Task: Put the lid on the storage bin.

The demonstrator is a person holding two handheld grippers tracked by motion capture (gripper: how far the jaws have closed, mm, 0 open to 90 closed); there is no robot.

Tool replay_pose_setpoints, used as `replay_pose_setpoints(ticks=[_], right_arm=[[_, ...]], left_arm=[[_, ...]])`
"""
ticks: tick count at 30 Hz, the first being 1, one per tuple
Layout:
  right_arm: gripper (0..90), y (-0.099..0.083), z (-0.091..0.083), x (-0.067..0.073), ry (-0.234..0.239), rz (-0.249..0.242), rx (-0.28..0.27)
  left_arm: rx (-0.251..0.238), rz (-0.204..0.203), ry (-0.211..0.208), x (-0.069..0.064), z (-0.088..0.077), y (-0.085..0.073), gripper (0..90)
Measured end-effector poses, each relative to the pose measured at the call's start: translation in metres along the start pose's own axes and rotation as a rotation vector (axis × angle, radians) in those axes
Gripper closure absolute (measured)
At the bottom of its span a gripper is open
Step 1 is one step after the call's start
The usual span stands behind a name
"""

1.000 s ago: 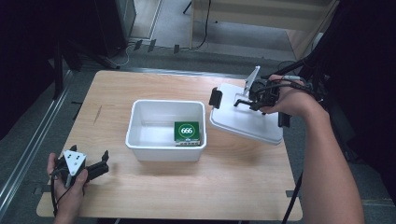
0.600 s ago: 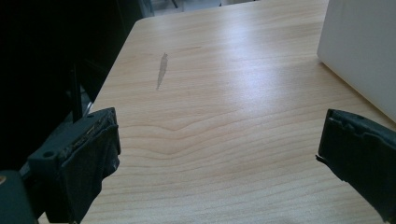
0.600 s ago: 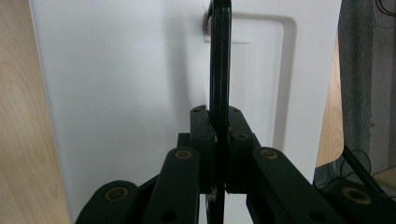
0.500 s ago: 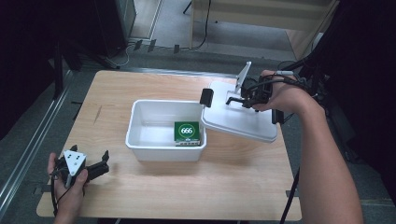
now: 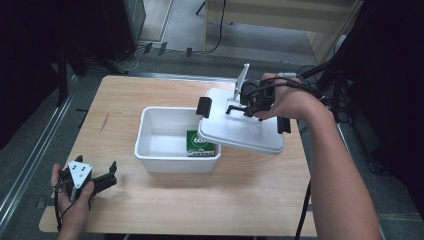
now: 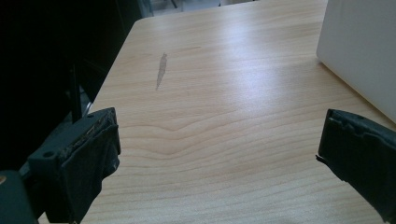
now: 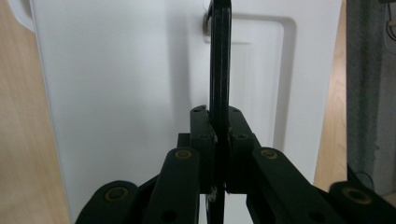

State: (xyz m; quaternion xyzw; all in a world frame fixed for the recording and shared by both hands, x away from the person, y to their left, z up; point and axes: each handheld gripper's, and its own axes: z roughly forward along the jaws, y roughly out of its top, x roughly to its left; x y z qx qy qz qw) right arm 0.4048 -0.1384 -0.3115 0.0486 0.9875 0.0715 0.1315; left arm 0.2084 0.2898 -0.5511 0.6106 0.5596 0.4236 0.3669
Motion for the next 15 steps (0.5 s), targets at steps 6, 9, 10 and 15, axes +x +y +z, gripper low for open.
replay_pose_setpoints(ticks=[6, 9, 10, 15], right_arm=[[85.1, 0.019, 0.000, 0.007, 0.007, -0.026, 0.008], [85.1, 0.028, 0.000, 0.010, 0.007, -0.043, 0.001], [85.1, 0.031, 0.000, 0.011, 0.007, -0.048, -0.005], [85.1, 0.045, 0.001, 0.017, 0.014, -0.063, -0.002]], left_arm=[[0.002, 0.000, -0.002, 0.000, 0.000, 0.000, 0.0], [0.001, 0.002, -0.002, 0.000, 0.000, 0.000, 0.0], [0.000, 0.002, -0.002, 0.000, 0.000, 0.000, 0.0], [0.003, 0.004, -0.002, 0.000, 0.000, 0.000, 0.0]])
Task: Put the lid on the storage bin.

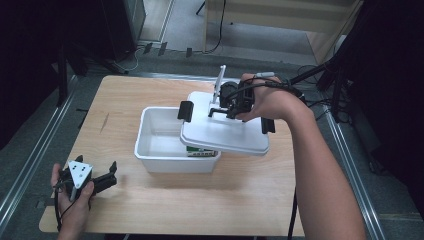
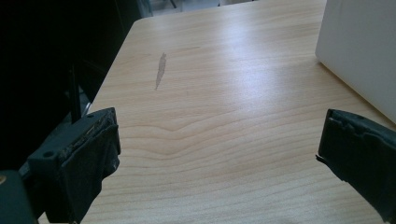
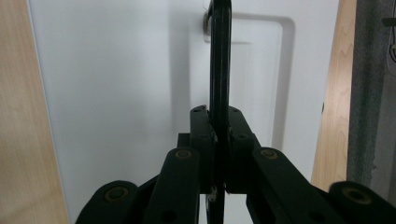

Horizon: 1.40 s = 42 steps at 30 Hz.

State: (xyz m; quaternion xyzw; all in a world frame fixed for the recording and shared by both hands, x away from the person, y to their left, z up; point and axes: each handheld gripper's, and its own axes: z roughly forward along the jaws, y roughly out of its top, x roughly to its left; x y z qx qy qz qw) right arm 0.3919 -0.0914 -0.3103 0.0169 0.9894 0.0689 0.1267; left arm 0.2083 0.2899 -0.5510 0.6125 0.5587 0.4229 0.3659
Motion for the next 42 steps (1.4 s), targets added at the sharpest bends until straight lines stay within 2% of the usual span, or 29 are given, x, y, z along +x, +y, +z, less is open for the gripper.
replay_pose_setpoints(ticks=[2, 4, 5, 7, 8, 13, 18, 19, 24, 42], right_arm=[[85.1, 0.006, 0.001, 0.001, 0.001, -0.014, 0.001], [85.1, 0.012, 0.002, 0.005, 0.008, -0.004, 0.007], [85.1, 0.014, 0.002, 0.004, 0.005, -0.025, -0.002], [85.1, 0.019, 0.003, 0.006, 0.013, -0.010, 0.002], [85.1, 0.021, 0.004, 0.006, 0.015, -0.026, -0.006], [85.2, 0.033, 0.007, 0.010, 0.019, -0.024, 0.003], [85.2, 0.044, 0.010, 0.011, 0.025, -0.049, -0.011], [85.2, 0.046, 0.010, 0.013, 0.026, -0.039, -0.007], [85.2, 0.056, 0.013, 0.015, 0.027, -0.056, -0.015], [85.2, 0.089, 0.031, 0.020, 0.043, -0.072, 0.010]], left_arm=[[-0.001, 0.000, -0.001, 0.000, 0.000, 0.000, 0.0], [-0.001, 0.000, -0.001, 0.000, 0.000, 0.000, 0.0], [-0.001, 0.000, -0.002, 0.000, 0.000, 0.000, 0.0], [-0.001, 0.001, 0.000, 0.000, 0.000, 0.000, 0.0], [-0.001, 0.001, 0.000, 0.000, 0.000, 0.000, 0.0], [-0.001, 0.001, -0.001, 0.000, 0.000, 0.000, 0.0], [-0.003, 0.000, -0.002, 0.000, 0.000, 0.000, 0.0], [-0.003, 0.000, -0.002, 0.000, 0.000, 0.000, 0.0], [-0.005, 0.001, 0.000, 0.000, 0.000, 0.000, 0.0], [-0.004, 0.003, -0.003, 0.000, 0.000, 0.000, 0.0]])
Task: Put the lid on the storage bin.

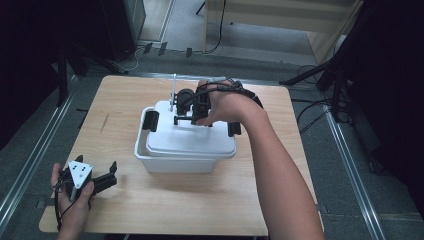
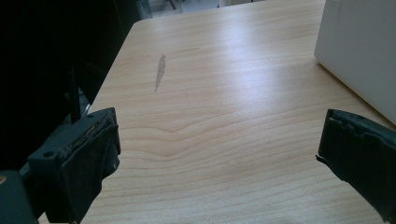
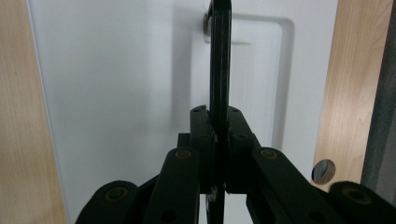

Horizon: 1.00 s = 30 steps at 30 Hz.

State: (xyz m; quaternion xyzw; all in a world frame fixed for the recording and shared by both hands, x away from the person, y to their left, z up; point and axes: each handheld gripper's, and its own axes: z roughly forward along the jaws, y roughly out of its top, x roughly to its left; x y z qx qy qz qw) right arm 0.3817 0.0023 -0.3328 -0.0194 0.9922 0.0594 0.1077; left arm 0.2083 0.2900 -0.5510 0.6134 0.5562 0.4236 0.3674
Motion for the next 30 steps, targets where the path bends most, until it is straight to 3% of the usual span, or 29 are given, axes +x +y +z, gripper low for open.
replay_pose_setpoints(ticks=[13, 30], right_arm=[[85.2, 0.023, 0.010, 0.003, 0.010, -0.031, 0.018], [85.1, 0.039, 0.018, 0.003, 0.025, -0.032, 0.025]], left_arm=[[-0.004, -0.004, -0.002, 0.000, 0.000, 0.000, 0.0], [-0.003, -0.004, -0.004, 0.000, 0.000, 0.000, 0.0]])
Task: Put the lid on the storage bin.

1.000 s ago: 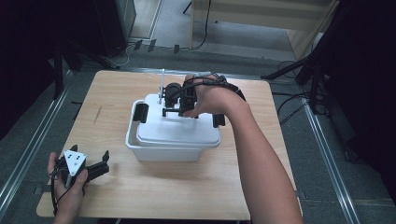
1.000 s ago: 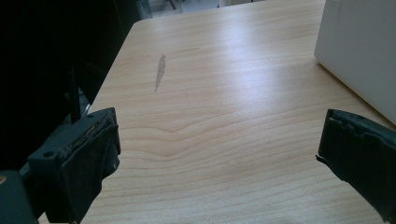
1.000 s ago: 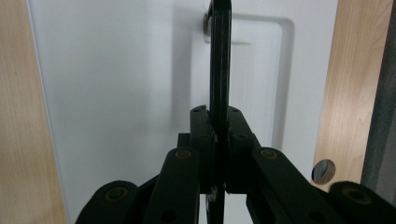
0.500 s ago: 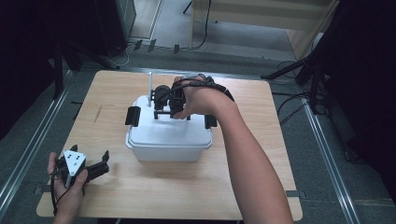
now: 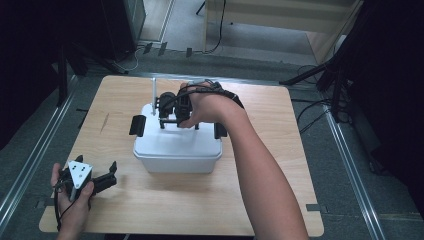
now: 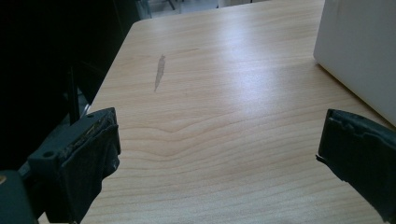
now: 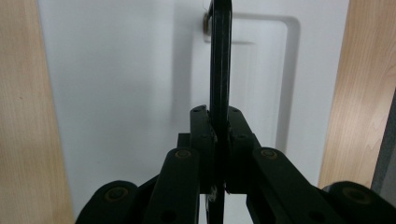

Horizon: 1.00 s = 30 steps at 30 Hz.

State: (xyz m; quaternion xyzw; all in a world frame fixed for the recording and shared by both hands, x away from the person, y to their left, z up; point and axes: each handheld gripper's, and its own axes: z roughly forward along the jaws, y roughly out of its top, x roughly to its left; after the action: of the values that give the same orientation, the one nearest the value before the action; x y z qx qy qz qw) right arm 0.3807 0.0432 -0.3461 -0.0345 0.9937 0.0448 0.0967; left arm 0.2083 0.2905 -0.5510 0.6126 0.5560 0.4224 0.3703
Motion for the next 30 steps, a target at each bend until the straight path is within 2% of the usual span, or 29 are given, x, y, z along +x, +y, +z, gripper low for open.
replay_pose_setpoints(ticks=[4, 5, 6, 7, 8, 9, 10, 12, 13, 15, 18, 19, 20, 21, 22, 23, 25, 27, 30], right_arm=[[84.4, 0.000, 0.002, 0.000, 0.004, 0.001, -0.006], [77.8, -0.001, 0.002, 0.000, 0.004, -0.008, -0.018], [75.1, -0.002, 0.002, 0.000, 0.012, 0.000, -0.022], [68.6, -0.004, 0.001, 0.001, 0.004, -0.020, -0.034], [63.9, -0.005, 0.000, 0.001, -0.025, -0.054, -0.057], [63.4, -0.007, -0.001, 0.001, -0.039, -0.050, -0.065], [61.3, -0.008, -0.003, 0.000, -0.026, -0.020, -0.067], [59.0, -0.010, -0.005, 0.000, -0.020, -0.015, -0.066], [46.8, -0.013, -0.009, 0.001, -0.013, -0.003, -0.069], [39.9, -0.015, -0.012, 0.001, -0.012, -0.001, -0.064], [22.0, -0.020, -0.016, 0.002, 0.007, 0.023, -0.062], [22.0, -0.020, -0.016, 0.002, 0.007, 0.023, -0.062], [6.5, -0.024, -0.018, 0.004, 0.000, 0.033, -0.058], [0.9, -0.026, -0.019, 0.005, 0.007, 0.038, -0.054], [0.0, -0.027, -0.018, 0.005, 0.009, 0.027, -0.058], [0.0, -0.030, -0.019, 0.006, 0.008, 0.042, -0.056], [0.0, -0.034, -0.019, 0.006, -0.021, 0.055, -0.058], [0.0, -0.039, -0.020, 0.007, -0.018, 0.072, -0.059], [0.0, -0.045, -0.020, 0.007, -0.013, 0.074, -0.059]], left_arm=[[0.000, -0.003, -0.001, 0.000, 0.000, 0.000, 0.0], [0.002, -0.001, -0.002, 0.000, 0.000, 0.000, 0.0], [0.002, -0.001, -0.002, 0.000, 0.000, 0.000, 0.0], [0.002, -0.001, -0.002, 0.000, 0.000, 0.000, 0.0], [0.000, 0.000, -0.001, 0.000, 0.000, 0.000, 0.0], [-0.002, 0.000, 0.000, 0.000, 0.000, 0.000, 0.0], [-0.002, 0.001, 0.001, 0.000, 0.000, 0.000, 0.0], [-0.002, 0.001, 0.001, 0.000, 0.000, 0.000, 0.0], [-0.002, 0.001, 0.002, 0.000, 0.000, 0.000, 0.0], [0.000, 0.002, 0.001, 0.000, 0.000, 0.000, 0.0], [0.000, 0.003, 0.002, -0.001, 0.000, 0.000, 0.0], [0.002, 0.003, 0.002, -0.001, 0.000, 0.000, 0.0], [0.000, -0.001, 0.002, -0.001, 0.000, 0.000, 0.0], [0.000, 0.000, 0.002, -0.001, 0.000, 0.000, 0.0], [0.000, 0.001, 0.002, -0.001, 0.000, 0.000, 0.0], [0.001, 0.003, 0.003, -0.001, 0.000, 0.000, 0.0], [0.002, 0.004, 0.003, -0.001, 0.000, 0.000, 0.0], [0.003, 0.005, 0.004, -0.001, 0.000, 0.000, 0.0], [0.002, 0.003, 0.003, -0.001, 0.000, 0.000, 0.0]])
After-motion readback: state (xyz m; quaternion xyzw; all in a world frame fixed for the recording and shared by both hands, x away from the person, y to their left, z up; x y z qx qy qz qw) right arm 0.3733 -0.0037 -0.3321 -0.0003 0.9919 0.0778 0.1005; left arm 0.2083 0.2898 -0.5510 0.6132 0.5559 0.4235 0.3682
